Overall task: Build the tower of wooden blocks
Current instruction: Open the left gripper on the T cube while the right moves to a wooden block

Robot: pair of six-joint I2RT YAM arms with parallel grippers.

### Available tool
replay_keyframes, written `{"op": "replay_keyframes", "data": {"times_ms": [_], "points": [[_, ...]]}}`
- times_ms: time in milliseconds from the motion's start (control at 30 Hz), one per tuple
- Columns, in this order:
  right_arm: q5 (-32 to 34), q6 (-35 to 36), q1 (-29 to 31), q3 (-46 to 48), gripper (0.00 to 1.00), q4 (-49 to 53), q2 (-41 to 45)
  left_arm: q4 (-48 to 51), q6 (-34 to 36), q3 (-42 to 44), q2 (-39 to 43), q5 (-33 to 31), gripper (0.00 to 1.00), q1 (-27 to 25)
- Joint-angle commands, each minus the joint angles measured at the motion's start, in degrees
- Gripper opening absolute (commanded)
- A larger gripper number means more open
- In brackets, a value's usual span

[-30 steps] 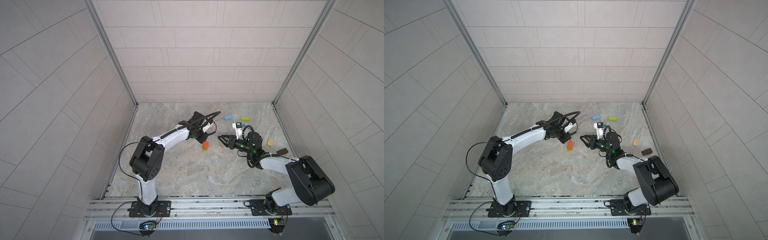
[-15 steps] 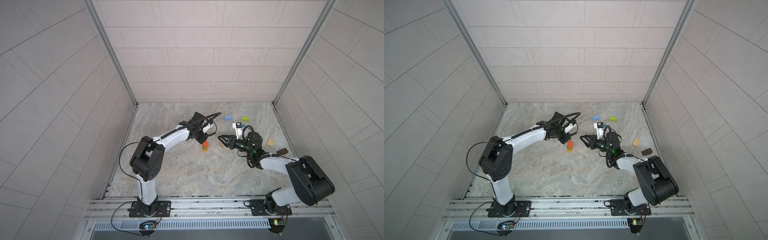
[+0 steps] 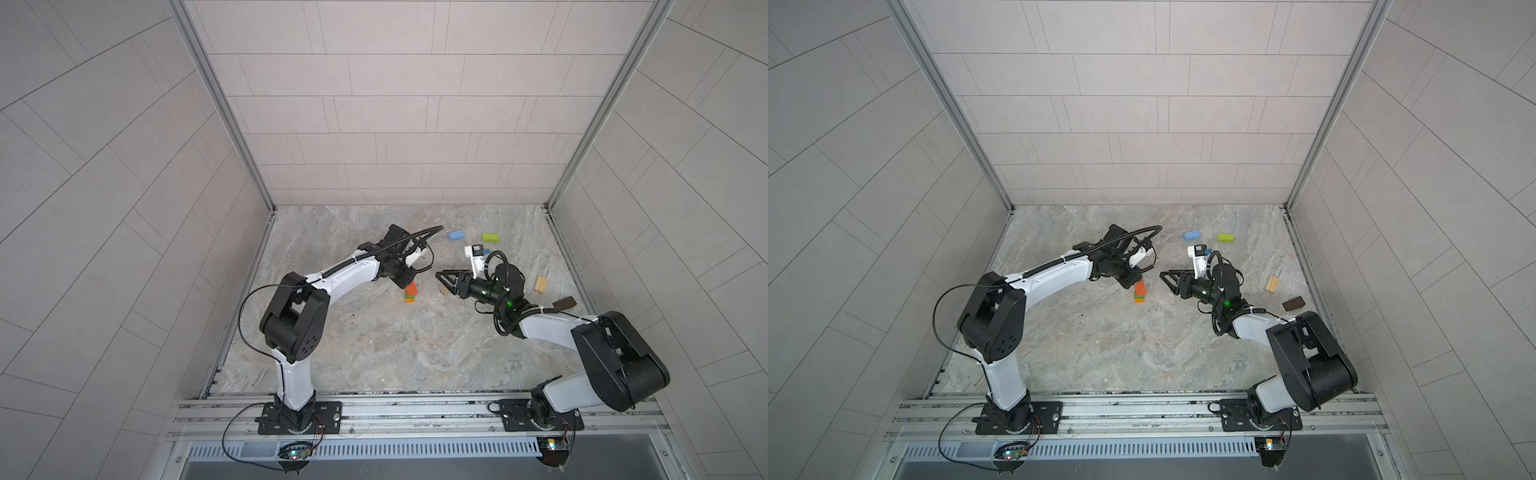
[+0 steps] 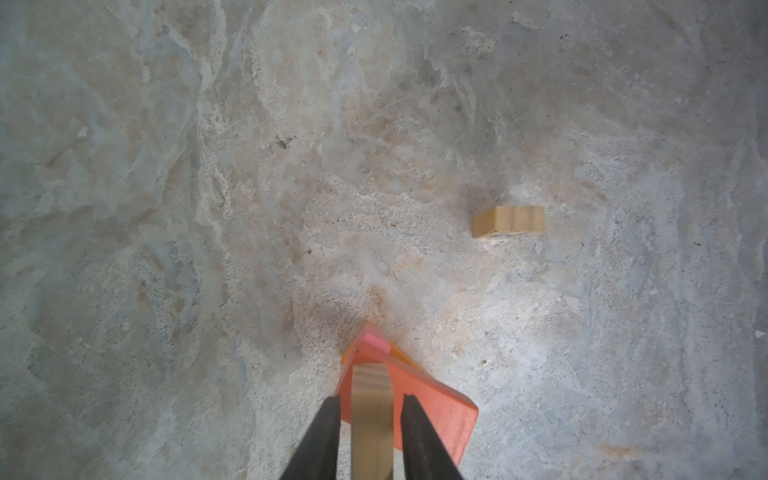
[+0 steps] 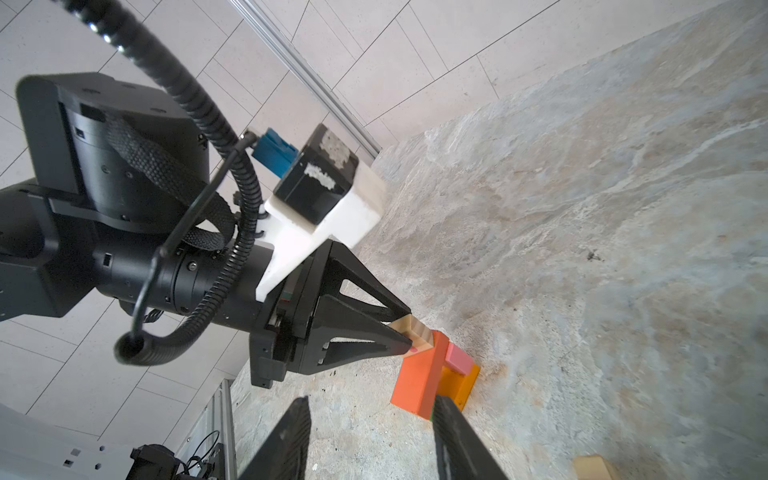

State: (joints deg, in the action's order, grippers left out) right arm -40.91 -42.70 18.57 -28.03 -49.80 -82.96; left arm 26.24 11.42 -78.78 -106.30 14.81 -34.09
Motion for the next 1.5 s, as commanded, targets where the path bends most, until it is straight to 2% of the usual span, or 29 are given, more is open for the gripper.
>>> {"op": "replay_keyframes", "data": {"times_ms": [0, 100, 167, 200, 233, 267, 433, 500, 700, 900, 1067, 1467], "points": [[0.2, -0.5, -0.2, -0.1, 0.49, 0.5, 0.6, 1.0, 0.3, 0.0, 2.3, -0.8, 0.36, -0.3], [1.1, -0.2, -0.7, -0.6, 0.49, 3.6, 0.8, 1.7, -0.4, -0.9, 3.6, -2.0, 0.44, -0.3], [3.0, 1.6, -1.2, -2.1, 0.49, 10.5, 1.6, 2.9, -1.4, -2.1, 4.4, -3.6, 0.53, -0.3], [4.5, 3.2, -1.3, -3.3, 0.48, 15.5, 2.2, 3.1, -1.6, -2.4, 5.0, -4.0, 0.61, -0.2], [6.0, 4.8, -1.3, -4.3, 0.47, 19.8, 2.6, 3.1, -1.9, -2.5, 5.6, -4.2, 0.80, -0.2], [7.9, 6.5, -1.3, -5.7, 0.46, 25.1, 3.2, 3.1, -2.2, -2.6, 6.2, -4.2, 0.90, -0.2], [15.3, 11.7, -1.3, -12.1, 0.40, 43.3, 3.2, 2.3, -4.8, -2.9, 9.8, -4.6, 0.94, -0.3], [16.9, 13.2, -1.0, -14.7, 0.40, 49.1, 2.1, 1.6, -8.2, -3.0, 11.7, -5.5, 1.00, -0.3], [22.0, 18.9, 1.6, -19.3, 0.40, 58.9, -1.1, 5.4, -23.5, -4.6, 15.3, -2.3, 1.00, -0.3], [25.5, 22.4, 4.7, -22.9, 0.35, 64.8, -5.0, -0.4, -34.8, 7.3, 25.4, -5.8, 1.00, -0.3], [25.2, 24.9, 5.7, -28.0, 0.33, 70.6, -10.5, 0.0, -37.1, 13.0, 30.3, -6.6, 1.00, -0.3], [29.1, 25.9, 7.4, -31.5, 0.31, 71.5, -15.7, -2.5, -40.1, 21.6, 35.2, -3.9, 0.99, -0.3]]}}
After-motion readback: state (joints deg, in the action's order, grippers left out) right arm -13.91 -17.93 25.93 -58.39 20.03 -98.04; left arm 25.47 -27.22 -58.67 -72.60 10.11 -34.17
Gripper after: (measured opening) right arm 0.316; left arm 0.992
